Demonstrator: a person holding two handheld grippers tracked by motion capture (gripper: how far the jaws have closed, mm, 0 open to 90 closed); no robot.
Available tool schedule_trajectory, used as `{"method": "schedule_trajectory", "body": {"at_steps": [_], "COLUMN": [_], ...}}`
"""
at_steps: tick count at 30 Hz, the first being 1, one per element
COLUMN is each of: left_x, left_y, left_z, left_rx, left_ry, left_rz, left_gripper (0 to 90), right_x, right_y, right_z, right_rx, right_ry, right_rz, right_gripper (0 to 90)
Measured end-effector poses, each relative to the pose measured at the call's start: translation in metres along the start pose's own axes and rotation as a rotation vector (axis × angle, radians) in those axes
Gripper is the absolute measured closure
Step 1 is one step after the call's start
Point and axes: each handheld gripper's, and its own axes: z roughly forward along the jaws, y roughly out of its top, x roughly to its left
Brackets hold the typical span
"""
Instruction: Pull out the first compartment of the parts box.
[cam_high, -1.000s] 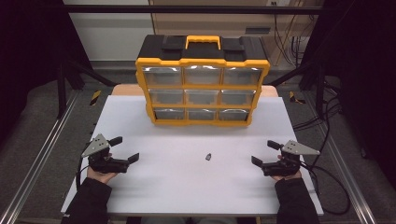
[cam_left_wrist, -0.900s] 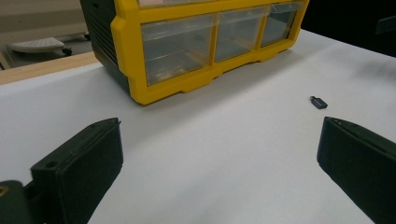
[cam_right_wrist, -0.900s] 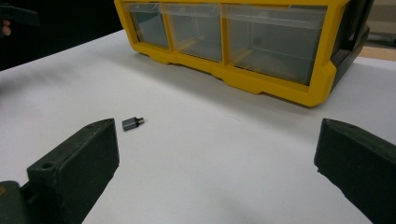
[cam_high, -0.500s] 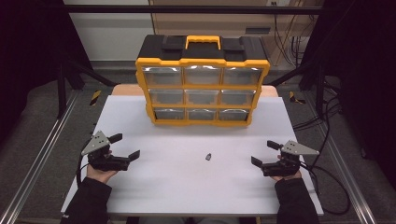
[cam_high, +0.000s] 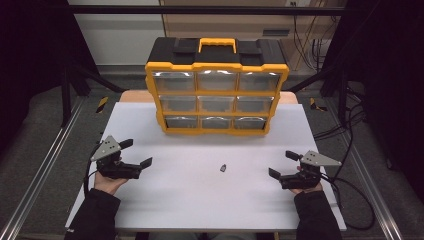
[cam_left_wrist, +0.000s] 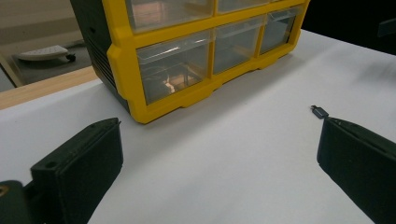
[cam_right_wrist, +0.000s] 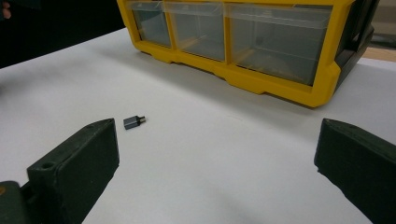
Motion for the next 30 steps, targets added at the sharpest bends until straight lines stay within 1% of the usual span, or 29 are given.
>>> {"method": "schedule_trajectory", "body": {"at_steps": [12,16,20,30], "left_x": [-0.001,-0.001,-0.001,-0.002], "left_y": [0.011,0.015,0.020,0.034], "left_z": [0.004,0.004,0.006,0.009], "left_rx": [-0.004,-0.015,-0.009,0.000], "left_ry": [0.011,0.003,0.004,0.008], "left_rz": [0.024,0.030,0.044,0.096], "left_gripper": [0.0,0.0,0.0,0.0], "right_x": [0.000,0.001,0.001,0.001], "right_y": [0.000,0.000,0.000,0.000], "right_z": [0.000,0.000,0.001,0.001], "right_rx": [0.000,-0.001,0.002,0.002], "right_ry": [0.003,0.004,0.005,0.007], "right_rz": [-0.005,-0.006,-0.004,-0.007], "right_gripper": [0.5,0.5,0.5,0.5]}}
